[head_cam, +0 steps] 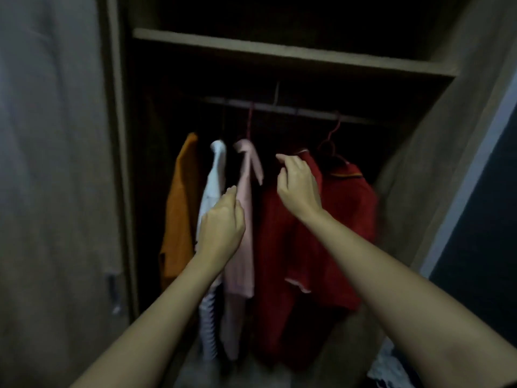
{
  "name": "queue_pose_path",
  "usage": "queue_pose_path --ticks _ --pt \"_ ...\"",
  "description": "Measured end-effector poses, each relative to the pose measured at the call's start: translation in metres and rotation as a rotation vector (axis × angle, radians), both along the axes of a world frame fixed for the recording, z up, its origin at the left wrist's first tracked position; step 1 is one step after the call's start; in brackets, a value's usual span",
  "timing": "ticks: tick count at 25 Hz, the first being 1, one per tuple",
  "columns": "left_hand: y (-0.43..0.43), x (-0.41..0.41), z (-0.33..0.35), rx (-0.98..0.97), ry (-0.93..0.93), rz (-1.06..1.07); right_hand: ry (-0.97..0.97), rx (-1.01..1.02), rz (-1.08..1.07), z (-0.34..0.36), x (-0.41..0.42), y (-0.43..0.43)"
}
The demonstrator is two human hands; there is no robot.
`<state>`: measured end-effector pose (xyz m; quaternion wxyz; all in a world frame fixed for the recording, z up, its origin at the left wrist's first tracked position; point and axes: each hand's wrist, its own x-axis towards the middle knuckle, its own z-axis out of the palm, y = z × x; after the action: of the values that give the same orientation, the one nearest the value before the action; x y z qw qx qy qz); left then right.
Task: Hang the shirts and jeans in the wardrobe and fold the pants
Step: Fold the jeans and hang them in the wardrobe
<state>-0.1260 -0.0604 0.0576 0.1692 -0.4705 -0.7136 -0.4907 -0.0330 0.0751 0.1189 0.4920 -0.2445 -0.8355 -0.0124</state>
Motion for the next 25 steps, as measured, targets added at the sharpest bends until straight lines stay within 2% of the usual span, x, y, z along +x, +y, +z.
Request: queue_pose_path --ticks 3,6,9,14,20,25 --pt "-0.088 -0.027 -0.056 -0.057 -0.068 0.122 -0.107 -0.029 0.148 -0.060 -0.039 -0.071" --pt "-0.171 -0.050 -0.122 -0.193 -0.151 0.217 -0.228 -0.098 0.288 -0.127 -0.077 -0.148" --pt "-0.264 -0.076 -0.206 -0.347 -0.230 0.335 -0.429 -0.197 0.414 -0.203 -0.109 -0.238" --pt "-0.412 -0.079 -0.353 -0.514 -0.631 0.612 -0.776 -0.283 0.619 -0.330 -0.141 -0.346" --pt "-0.550 -0.034 -0.512 -0.672 -0.938 0.883 -1.152 -0.271 0.815 -0.490 -0.182 -0.457" --pt "-0.610 0.010 -0.609 -0.603 -1.281 0.983 -1.312 -0.182 0.995 -0.612 -0.198 -0.539"
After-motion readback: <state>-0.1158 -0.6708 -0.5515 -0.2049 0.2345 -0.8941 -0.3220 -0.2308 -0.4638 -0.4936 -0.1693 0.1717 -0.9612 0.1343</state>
